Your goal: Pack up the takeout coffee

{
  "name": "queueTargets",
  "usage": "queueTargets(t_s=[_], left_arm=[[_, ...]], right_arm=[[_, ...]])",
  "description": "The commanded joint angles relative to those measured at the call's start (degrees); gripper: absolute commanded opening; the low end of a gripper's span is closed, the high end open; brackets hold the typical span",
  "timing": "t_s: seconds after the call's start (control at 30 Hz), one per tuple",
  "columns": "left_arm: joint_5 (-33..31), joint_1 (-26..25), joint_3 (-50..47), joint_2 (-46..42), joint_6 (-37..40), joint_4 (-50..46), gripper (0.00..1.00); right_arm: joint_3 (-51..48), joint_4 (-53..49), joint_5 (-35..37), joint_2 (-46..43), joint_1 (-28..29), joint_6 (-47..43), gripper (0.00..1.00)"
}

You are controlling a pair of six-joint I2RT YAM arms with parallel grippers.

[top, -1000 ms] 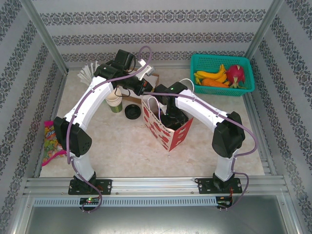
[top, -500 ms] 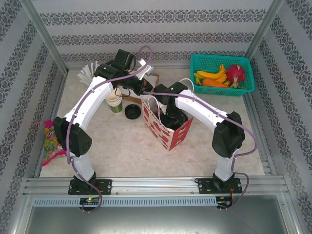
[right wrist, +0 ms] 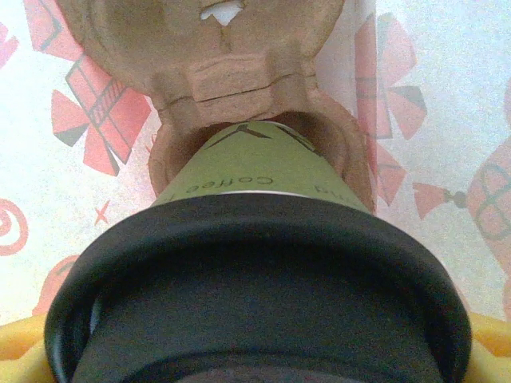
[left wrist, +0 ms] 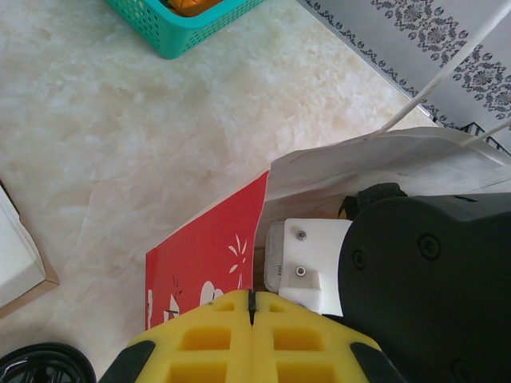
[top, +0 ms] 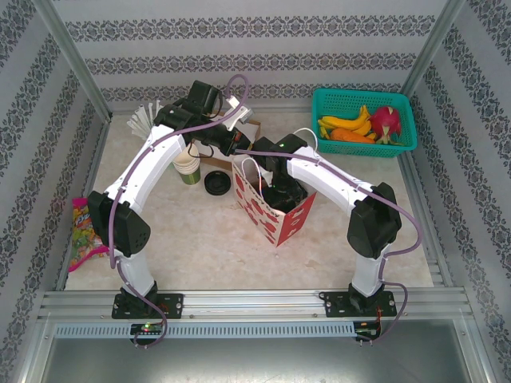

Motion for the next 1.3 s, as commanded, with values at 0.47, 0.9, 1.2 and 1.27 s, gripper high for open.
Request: queueTargets(t_s=[0.47,0.9,1.2,1.27], left_arm=[[1.0,-0.1,-0.7,-1.5,-0.2,0.7,0.0],[1.1,-0.1,-0.7,-1.5,-0.1,1.0,0.0],[1.0,-0.1,-0.7,-1.5,0.0,0.8,0.0],[0.9,-0.1,-0.6,-1.5,0.0,0.8,0.0]], right_arm=[[-3.0,3.9,0.8,1.1,-0.6,0.2,0.53],[-3.9,4.1,0.9,2.3,-0.7,0.1,0.53],[-3.9,3.3,0.9,2.7,-0.7,0.3,0.52],[-3.0,2.2,1.3,2.6,-0.6,0.5,0.52]])
